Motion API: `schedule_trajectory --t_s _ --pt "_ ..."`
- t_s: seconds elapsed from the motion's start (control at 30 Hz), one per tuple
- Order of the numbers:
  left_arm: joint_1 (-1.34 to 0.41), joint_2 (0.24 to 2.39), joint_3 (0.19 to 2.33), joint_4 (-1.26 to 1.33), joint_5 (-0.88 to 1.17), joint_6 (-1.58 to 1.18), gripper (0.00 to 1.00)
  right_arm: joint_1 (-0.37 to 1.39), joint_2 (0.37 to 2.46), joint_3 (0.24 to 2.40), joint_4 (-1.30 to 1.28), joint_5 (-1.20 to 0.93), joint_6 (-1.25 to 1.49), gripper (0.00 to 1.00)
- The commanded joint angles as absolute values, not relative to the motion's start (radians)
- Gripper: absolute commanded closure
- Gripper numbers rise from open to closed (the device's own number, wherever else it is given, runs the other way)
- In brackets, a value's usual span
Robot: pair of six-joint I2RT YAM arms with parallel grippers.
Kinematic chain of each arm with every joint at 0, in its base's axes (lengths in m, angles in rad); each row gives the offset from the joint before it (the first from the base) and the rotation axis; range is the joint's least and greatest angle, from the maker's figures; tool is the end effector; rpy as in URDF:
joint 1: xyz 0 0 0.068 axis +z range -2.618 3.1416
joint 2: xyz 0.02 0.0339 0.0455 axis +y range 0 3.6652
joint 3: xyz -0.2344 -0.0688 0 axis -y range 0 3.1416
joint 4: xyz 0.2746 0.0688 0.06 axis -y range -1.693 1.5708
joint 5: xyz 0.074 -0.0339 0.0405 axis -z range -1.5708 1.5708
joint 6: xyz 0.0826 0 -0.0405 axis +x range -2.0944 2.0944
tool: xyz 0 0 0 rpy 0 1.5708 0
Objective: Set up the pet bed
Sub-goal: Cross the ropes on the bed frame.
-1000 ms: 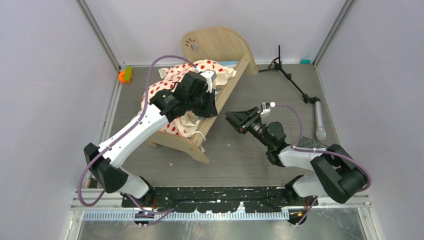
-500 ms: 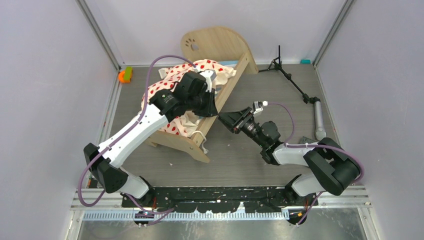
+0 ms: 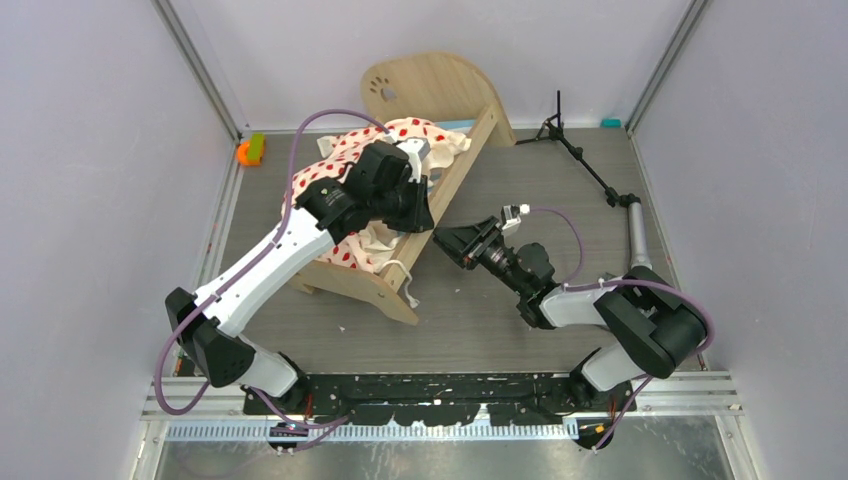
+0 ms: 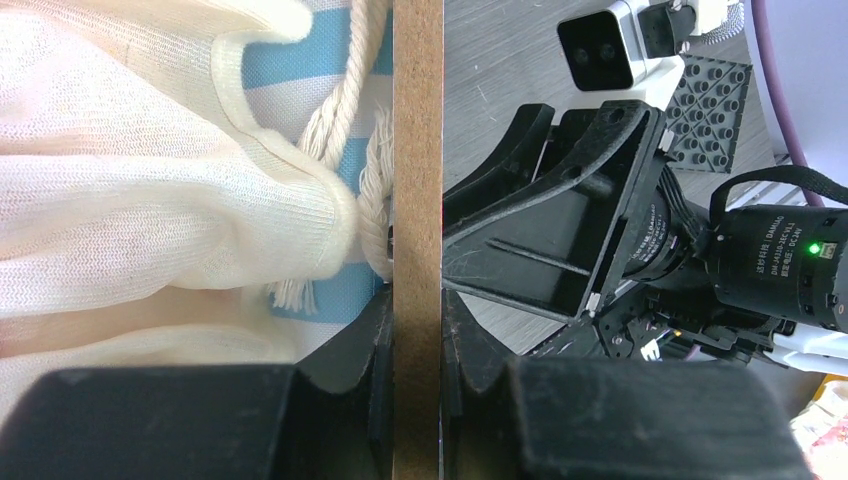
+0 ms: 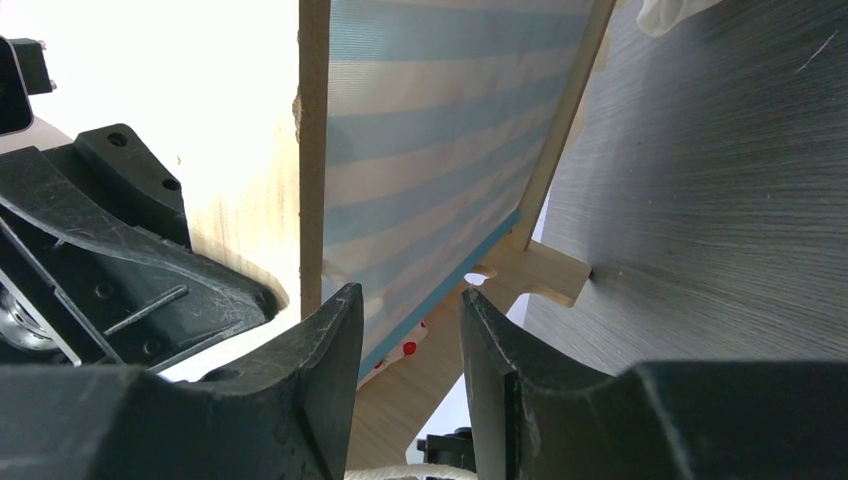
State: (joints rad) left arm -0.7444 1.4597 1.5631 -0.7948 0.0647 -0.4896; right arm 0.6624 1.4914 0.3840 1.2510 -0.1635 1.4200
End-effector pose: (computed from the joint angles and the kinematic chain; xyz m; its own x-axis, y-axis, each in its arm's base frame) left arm 0.2769 -0.2624 0.3347 -0.7491 0.0520 -0.6605 0.4085 0.8211 -0.3987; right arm 0.2533 0.2146 0.1506 -0.7086 0.6844 -0.1717 -0.2218 0.0150 0.9750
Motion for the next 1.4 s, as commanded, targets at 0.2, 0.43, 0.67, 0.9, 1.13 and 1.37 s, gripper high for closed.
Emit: schedule_trajectory --t_s 0.2,0.43,0.67,0.9,1.13,1.37 --pt "-0.738 1.368 1.594 -0.571 0.058 -0.48 1.0 0.678 1.491 0.417 1.361 -0.163 1.42 0.55" --pt "-0.738 1.371 1.592 -0.569 0.061 -0.481 1.0 0.687 1.494 0.424 1.369 -0.171 1.418 0.55" --pt "-0.737 1.376 1.581 -0.561 0.069 -0.485 1.0 0.699 1.51 0.441 1.398 -0.182 1.418 0.55" --pt "-0.736 1.376 1.571 -0.554 0.077 -0.491 1.0 0.701 1.539 0.467 1.405 -0.178 1.423 0.55" --pt "-0.736 1.374 1.566 -0.555 0.08 -0.49 1.0 0.701 1.555 0.494 1.418 -0.173 1.428 0.67" --pt "-0.735 1.366 1.562 -0.555 0.073 -0.487 1.0 0.701 1.56 0.494 1.425 -0.17 1.427 0.97"
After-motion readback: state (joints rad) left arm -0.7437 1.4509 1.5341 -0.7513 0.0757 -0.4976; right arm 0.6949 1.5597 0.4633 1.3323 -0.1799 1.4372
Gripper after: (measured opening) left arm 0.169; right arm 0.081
